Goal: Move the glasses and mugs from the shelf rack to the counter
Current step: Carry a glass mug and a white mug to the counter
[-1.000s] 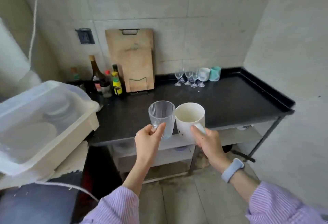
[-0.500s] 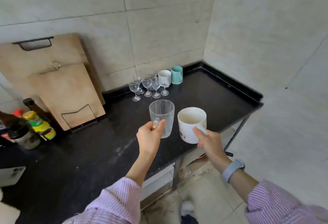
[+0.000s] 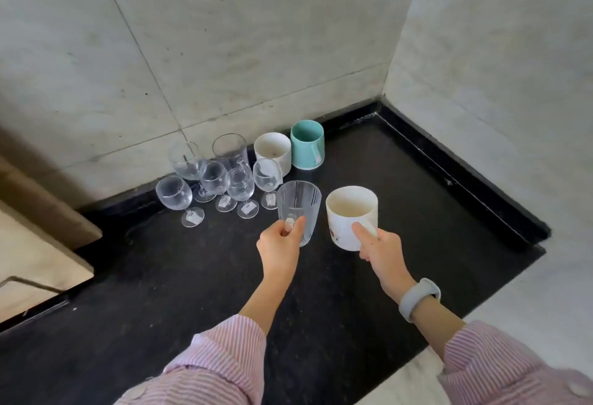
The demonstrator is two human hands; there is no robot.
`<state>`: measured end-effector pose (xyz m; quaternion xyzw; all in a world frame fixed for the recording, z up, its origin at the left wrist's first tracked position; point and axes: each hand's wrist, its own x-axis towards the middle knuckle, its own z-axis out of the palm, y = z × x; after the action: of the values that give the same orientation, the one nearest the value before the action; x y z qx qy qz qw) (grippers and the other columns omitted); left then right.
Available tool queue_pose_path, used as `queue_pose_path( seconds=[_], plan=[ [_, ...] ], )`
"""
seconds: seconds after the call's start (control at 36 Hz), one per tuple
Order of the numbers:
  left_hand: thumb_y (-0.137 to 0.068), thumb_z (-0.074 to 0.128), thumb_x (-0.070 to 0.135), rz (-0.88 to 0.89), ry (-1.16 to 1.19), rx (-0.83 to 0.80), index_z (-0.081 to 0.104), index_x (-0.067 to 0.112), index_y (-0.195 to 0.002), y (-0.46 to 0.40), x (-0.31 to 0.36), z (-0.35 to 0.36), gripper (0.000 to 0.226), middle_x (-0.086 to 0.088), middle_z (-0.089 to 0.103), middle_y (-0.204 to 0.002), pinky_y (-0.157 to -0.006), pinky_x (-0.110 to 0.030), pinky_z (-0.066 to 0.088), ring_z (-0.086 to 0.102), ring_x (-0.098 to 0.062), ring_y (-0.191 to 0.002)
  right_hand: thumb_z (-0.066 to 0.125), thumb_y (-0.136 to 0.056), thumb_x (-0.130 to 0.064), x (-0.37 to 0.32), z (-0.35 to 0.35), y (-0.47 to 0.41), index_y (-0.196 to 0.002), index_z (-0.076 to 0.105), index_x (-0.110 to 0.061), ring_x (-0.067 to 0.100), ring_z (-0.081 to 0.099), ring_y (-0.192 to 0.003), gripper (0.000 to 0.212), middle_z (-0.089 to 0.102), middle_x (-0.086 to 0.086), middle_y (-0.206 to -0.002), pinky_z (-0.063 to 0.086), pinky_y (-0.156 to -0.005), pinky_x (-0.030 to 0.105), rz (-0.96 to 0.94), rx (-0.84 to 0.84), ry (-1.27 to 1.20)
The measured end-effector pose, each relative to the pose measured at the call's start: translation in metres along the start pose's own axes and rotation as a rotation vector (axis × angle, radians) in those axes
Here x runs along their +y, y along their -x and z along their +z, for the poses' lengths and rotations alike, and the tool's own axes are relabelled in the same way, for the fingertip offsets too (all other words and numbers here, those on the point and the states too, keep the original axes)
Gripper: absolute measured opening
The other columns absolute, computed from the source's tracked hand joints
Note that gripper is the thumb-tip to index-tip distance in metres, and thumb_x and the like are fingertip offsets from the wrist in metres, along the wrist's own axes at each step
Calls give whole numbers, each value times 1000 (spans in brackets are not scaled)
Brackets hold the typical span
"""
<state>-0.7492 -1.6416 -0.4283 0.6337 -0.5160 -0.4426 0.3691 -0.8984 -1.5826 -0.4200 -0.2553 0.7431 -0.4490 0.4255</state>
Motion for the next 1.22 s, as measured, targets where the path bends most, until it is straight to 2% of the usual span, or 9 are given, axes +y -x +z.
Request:
queue_pose_path(
  seconds=[0.25, 0.44, 0.56, 0.67, 0.75, 0.81, 0.89, 0.97, 1.22],
  plan=[
    [-83, 63, 30, -60, -16, 56, 49, -11, -64, -70, -13, 56, 47, -9, 45, -59, -57, -30, 35, 37, -15, -57, 56, -87, -30, -2, 14, -94, -59, 50, -11, 16, 38, -57, 34, 40, 4, -56, 36, -66, 37, 61, -17, -15],
    [-85, 62, 29, -28, -32, 104, 30, 12, -52, -94, -14, 76, 49, 2, 32, -52, -50, -19, 27, 27, -10, -51, 55, -87, -29, -4, 23, -129, -54, 40, -11, 16, 36, -57, 40, 36, 4, -56, 37, -66, 36, 24, -34, -13],
    [-87, 60, 30, -19, -20, 91, 35, 9, -57, -102, -16, 84, 44, 0, 33, -55, -53, -23, 27, 28, -11, -55, 52, -91, -24, -8, 28, -139, -68, 55, -11, 14, 49, -71, 26, 51, 0, -70, 47, -66, 26, -20, -53, -80],
    [-88, 58, 27, 3, 20, 70, 37, 13, -56, -105, -17, 90, 41, 5, 36, -54, -49, -14, 30, 30, -8, -51, 47, -92, -30, -7, 36, -147, -85, 58, -16, 20, 56, -91, 19, 59, 5, -93, 50, -86, 39, -25, -81, -78],
    [-91, 55, 23, 9, 109, 26, 49, 17, -64, -102, -16, 94, 28, 6, 45, -62, -55, -6, 36, 43, -1, -52, 39, -95, -34, -3, 41, -147, -67, 45, -14, 18, 43, -68, 34, 44, 8, -70, 40, -71, 35, -33, -70, -18],
    [-94, 49, 21, 11, 159, -26, 61, 13, -86, -101, -17, 95, 17, 5, 58, -82, -66, -2, 40, 55, 8, -71, 36, -97, -33, 0, 42, -146, -63, 39, -15, 16, 35, -63, 38, 37, 5, -66, 32, -65, 31, -36, -79, 13],
    [-97, 41, 18, 44, 142, -83, 62, 14, -107, -101, -21, 96, 24, 4, 61, -108, -83, -6, 39, 55, 1, -101, 35, -97, -34, 6, 43, -148, -69, 45, -17, 15, 43, -71, 34, 45, 3, -74, 37, -77, 34, -22, -84, 57],
    [-97, 40, 17, 90, 71, -132, 61, 18, -106, -102, -24, 95, 23, 4, 59, -110, -79, 0, 36, 52, 6, -98, 34, -98, -35, 8, 43, -150, -89, 54, -12, 17, 50, -89, 31, 53, 7, -94, 39, -90, 36, 6, -91, 69],
    [-96, 46, 23, 136, -117, -149, 63, 16, -115, -108, -28, 91, 27, 14, 59, -101, -82, -8, 40, 54, 8, -85, 34, -96, -31, -2, 48, -150, -117, 57, -9, 12, 46, -97, 38, 53, 1, -111, 34, -90, 28, 89, -139, -23]
  ],
)
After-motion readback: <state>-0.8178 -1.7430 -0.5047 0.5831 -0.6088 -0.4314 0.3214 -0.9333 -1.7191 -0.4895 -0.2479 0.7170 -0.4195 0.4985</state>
